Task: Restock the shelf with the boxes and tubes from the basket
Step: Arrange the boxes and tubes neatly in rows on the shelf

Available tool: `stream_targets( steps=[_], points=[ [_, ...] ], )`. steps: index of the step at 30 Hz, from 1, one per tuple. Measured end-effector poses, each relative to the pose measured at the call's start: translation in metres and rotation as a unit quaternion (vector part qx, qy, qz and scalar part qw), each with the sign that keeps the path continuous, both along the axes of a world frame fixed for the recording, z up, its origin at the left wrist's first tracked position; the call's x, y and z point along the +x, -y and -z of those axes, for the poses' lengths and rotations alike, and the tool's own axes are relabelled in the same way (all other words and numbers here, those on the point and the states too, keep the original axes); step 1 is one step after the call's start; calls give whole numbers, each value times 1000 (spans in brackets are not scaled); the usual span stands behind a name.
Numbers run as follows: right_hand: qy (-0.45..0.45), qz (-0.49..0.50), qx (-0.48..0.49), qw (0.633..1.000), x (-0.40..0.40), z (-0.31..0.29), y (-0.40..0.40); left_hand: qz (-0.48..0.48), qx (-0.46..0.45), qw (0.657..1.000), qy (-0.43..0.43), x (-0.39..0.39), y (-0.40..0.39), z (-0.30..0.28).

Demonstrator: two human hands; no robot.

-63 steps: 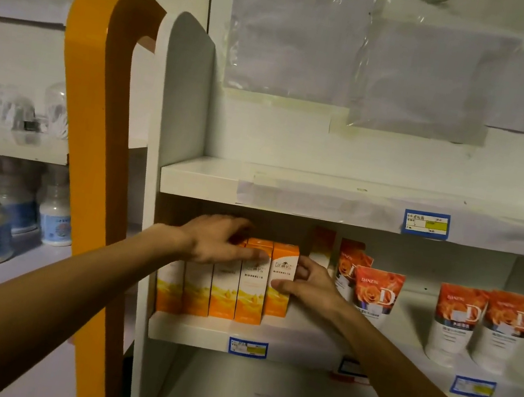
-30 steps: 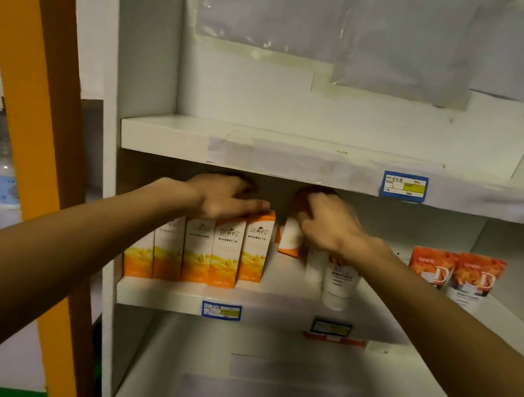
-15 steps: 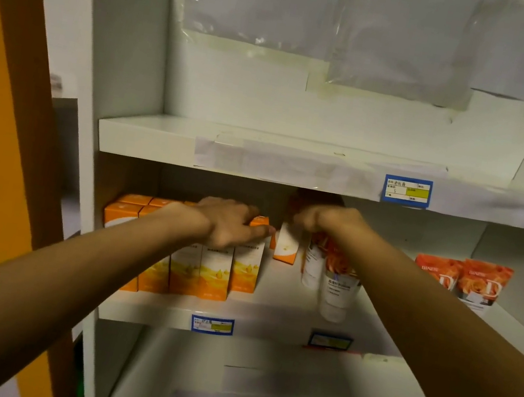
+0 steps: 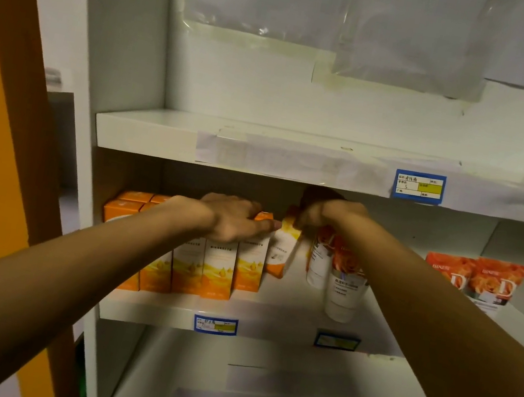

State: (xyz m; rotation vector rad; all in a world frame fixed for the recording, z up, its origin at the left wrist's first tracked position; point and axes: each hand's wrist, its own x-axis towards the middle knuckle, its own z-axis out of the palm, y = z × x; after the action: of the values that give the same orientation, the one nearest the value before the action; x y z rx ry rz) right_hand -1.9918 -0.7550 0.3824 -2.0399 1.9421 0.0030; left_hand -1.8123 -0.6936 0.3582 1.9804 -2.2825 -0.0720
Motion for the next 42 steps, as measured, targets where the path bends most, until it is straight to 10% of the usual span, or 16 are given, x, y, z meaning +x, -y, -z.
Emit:
stream_targets(
  steps=[42],
  points=[
    [98, -312, -285, 901, -36, 33, -66, -43, -59, 997, 15, 6, -14, 3]
  ],
)
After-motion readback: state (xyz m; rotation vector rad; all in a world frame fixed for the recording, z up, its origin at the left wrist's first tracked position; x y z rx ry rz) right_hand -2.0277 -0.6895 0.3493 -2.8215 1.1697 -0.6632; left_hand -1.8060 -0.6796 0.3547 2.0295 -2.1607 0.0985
